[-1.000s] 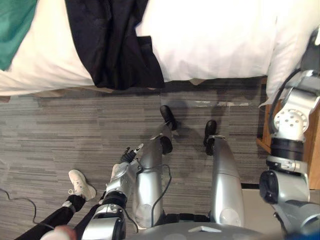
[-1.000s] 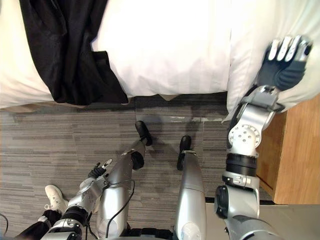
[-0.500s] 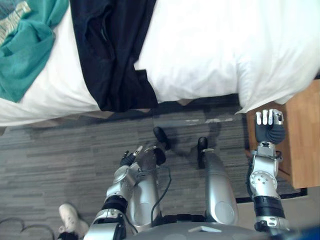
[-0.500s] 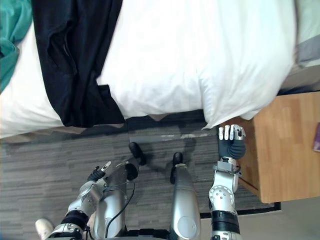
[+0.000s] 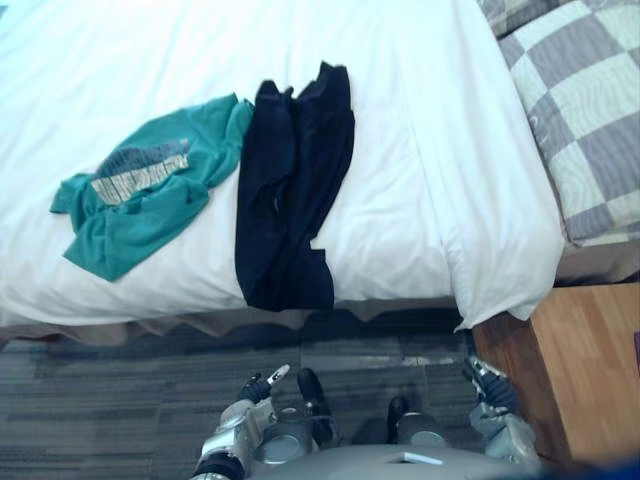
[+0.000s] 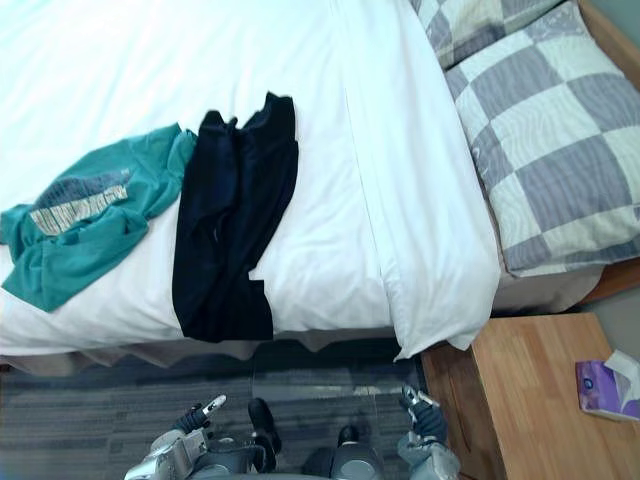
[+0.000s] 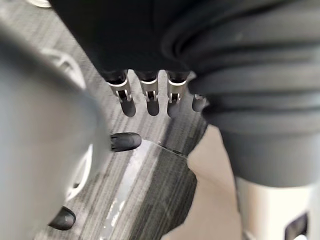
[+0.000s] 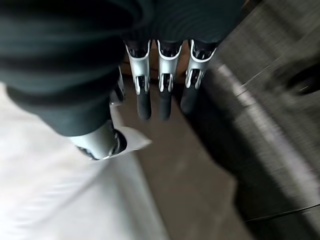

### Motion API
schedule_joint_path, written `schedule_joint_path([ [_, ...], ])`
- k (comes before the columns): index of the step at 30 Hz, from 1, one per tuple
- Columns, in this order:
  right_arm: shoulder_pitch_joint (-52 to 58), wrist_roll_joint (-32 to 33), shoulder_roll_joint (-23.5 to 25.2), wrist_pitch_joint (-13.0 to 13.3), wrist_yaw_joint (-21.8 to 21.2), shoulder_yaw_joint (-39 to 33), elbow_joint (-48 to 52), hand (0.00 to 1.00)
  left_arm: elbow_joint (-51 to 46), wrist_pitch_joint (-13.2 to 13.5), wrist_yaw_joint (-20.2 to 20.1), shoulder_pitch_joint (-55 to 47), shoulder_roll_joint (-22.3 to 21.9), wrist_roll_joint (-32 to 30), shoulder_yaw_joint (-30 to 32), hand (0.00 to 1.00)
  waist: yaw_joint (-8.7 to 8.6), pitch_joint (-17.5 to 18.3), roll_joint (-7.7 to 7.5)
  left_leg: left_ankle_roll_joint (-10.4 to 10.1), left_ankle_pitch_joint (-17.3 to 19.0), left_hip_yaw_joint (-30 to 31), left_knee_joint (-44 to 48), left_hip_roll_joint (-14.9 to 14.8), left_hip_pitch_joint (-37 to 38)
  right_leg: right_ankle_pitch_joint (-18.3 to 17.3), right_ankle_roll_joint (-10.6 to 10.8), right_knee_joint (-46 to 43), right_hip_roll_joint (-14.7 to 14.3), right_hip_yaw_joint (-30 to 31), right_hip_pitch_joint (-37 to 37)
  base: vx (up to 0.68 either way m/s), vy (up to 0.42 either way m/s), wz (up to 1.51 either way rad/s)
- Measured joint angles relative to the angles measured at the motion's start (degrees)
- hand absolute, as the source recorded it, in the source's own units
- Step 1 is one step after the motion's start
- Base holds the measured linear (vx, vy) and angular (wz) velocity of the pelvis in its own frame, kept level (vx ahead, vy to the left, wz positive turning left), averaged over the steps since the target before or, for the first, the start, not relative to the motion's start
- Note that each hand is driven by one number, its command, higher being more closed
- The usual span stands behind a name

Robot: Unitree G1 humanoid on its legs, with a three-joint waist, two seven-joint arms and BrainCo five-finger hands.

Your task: Tidy the bed and pick cloth on bed and put in laundry

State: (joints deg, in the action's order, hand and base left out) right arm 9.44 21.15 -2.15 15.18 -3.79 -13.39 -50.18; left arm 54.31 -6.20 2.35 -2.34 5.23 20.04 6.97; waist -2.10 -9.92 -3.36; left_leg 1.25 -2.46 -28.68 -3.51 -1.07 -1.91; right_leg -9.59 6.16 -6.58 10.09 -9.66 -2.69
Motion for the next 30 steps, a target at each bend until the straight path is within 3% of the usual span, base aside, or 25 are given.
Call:
schedule_joint_path([
  [5,1.0,-8.7,0.1,0.2,-2.1,-3.0,-5.6,0.0,3.3,1.8,-1.7,-1.1,-0.2,-3.9,2.6,0.0,-0.26,1.2,0.66,-0.3,-0.9,0.9,-2.6,0.2,4.8,0.0,0.0,1.0,-0.5,-0.6,-4.0,0.03,-0.018,-0.01],
  [13,1.1,-13.3,0.0,0.0,-5.7,-1.6,-9.6,0.0,5.5,3.2,-2.1,-2.7,-0.9,-5.6,4.9,0.0,-0.4,1.6,1.21,-1.0,-0.2,2.1,-2.6,1.0,7.7,-2.0,-0.6,2.0,0.1,-1.8,-7.9,-0.04,0.003,0.03],
  [15,1.3,-15.5,0.0,-0.1,-7.0,-1.4,-9.9,0.0,5.1,3.7,-2.1,-3.5,-1.1,-4.8,5.2,0.0,-0.14,2.0,1.21,0.0,0.9,2.6,-1.1,1.4,7.2,-2.9,-0.6,1.4,0.7,-2.1,-7.9,0.01,0.043,0.23],
  [17,0.9,-16.4,-0.5,0.0,-7.6,-0.4,-9.6,0.0,4.3,4.3,-2.4,-3.6,-1.7,-3.8,7.0,0.0,0.02,1.4,1.17,-0.1,6.0,3.9,10.5,-0.3,1.3,-2.9,-0.4,1.0,1.3,-2.6,-7.5,0.03,0.039,0.29],
  [19,0.7,-16.9,-2.0,-0.5,-7.2,1.0,-9.4,0.0,3.7,4.4,-2.9,-3.8,-2.0,2.5,7.2,0.0,0.19,0.3,2.75,0.1,11.2,6.6,26.7,-4.2,-6.0,-2.7,0.3,-1.4,0.9,-3.9,-7.2,0.01,0.096,0.22],
  [20,0.3,-16.9,-2.5,-0.7,-7.1,0.9,-9.4,0.0,3.7,4.5,-3.8,-3.8,-1.8,4.3,7.2,0.0,0.69,0.2,2.71,0.0,11.2,7.8,28.8,-4.3,-7.3,-2.6,0.4,-1.7,1.2,-3.7,-6.8,0.0,0.141,-0.02],
  [21,0.0,-16.7,-2.1,-0.7,-7.1,0.7,-9.6,0.0,3.7,4.9,-5.4,-3.7,-0.9,5.5,7.3,0.0,1.34,-0.1,1.13,-0.4,11.8,9.9,29.8,-3.2,-8.2,-2.2,0.7,-1.9,2.7,-3.5,-5.7,0.01,0.123,-0.15],
  [22,-0.2,-16.6,-1.6,-0.7,-7.1,0.5,-9.6,0.0,3.6,5.2,-6.5,-3.6,-0.9,5.5,7.4,0.0,1.54,-0.1,1.13,0.3,13.4,11.1,32.7,-3.9,-9.3,-2.1,0.9,-2.5,3.0,-3.2,-5.6,0.07,0.151,-0.24],
  [23,-0.2,-16.2,-1.3,-0.7,-7.1,0.2,-9.8,0.0,3.5,5.5,-7.8,-3.9,-0.6,5.4,7.7,0.0,1.79,-0.1,1.15,-0.3,15.2,12.9,36.7,-6.3,-9.7,-2.0,1.0,-2.9,3.4,-2.6,-5.4,0.12,0.232,-0.34],
  [24,-0.3,-15.7,-1.3,-0.6,-7.2,-0.7,-9.9,0.0,3.6,6.0,-8.9,-4.6,-0.5,5.1,7.9,0.0,1.53,0.0,1.36,-2.8,16.6,17.8,38.5,-10.7,-8.5,-1.9,1.2,-4.2,4.2,-1.1,-4.7,0.13,0.248,-0.4],
  [26,-0.9,-14.7,-1.4,0.1,-7.3,-1.9,-10.5,0.0,3.9,7.9,-8.6,-5.8,-0.4,4.0,7.8,0.0,1.51,0.2,1.87,-4.7,15.3,23.4,32.7,-14.3,-5.2,-1.3,3.4,-4.3,5.2,1.4,-3.4,0.06,0.311,-0.51],
  [27,-0.9,-14.5,-1.5,0.3,-7.3,-2.3,-10.5,0.0,4.5,8.2,-8.3,-5.7,-0.7,3.9,7.7,0.0,1.63,0.3,2.49,-9.7,16.4,25.1,29.4,-13.3,-3.7,-0.7,5.0,-4.2,6.2,2.3,-2.7,0.05,0.493,-0.32],
  [28,-1.4,-14.5,-1.5,0.5,-7.3,-3.1,-11.1,0.0,4.6,8.2,-8.2,-5.6,-0.1,3.9,7.1,0.0,1.36,0.2,2.12,-11.7,18.1,24.4,28.9,-12.0,-3.2,0.2,6.4,-3.9,7.8,2.8,-2.7,0.03,0.592,-0.09],
  [29,-1.3,-14.5,-0.3,1.0,-7.4,-3.2,-12.3,0.0,5.0,8.3,-7.5,-5.5,1.4,3.5,6.3,0.0,1.05,-0.2,0.38,-10.6,18.8,23.7,31.0,-9.8,-3.4,2.5,7.0,-3.8,10.3,3.0,-2.7,0.01,0.487,-0.03],
  [30,-1.1,-14.1,-0.1,1.3,-7.6,-3.5,-12.7,0.0,5.5,8.2,-7.0,-5.5,1.8,2.6,6.0,0.0,1.17,-0.3,0.64,-10.4,19.4,23.5,32.3,-9.6,-3.7,4.4,7.0,-3.8,10.7,2.7,-2.8,-0.04,0.452,-0.18],
])
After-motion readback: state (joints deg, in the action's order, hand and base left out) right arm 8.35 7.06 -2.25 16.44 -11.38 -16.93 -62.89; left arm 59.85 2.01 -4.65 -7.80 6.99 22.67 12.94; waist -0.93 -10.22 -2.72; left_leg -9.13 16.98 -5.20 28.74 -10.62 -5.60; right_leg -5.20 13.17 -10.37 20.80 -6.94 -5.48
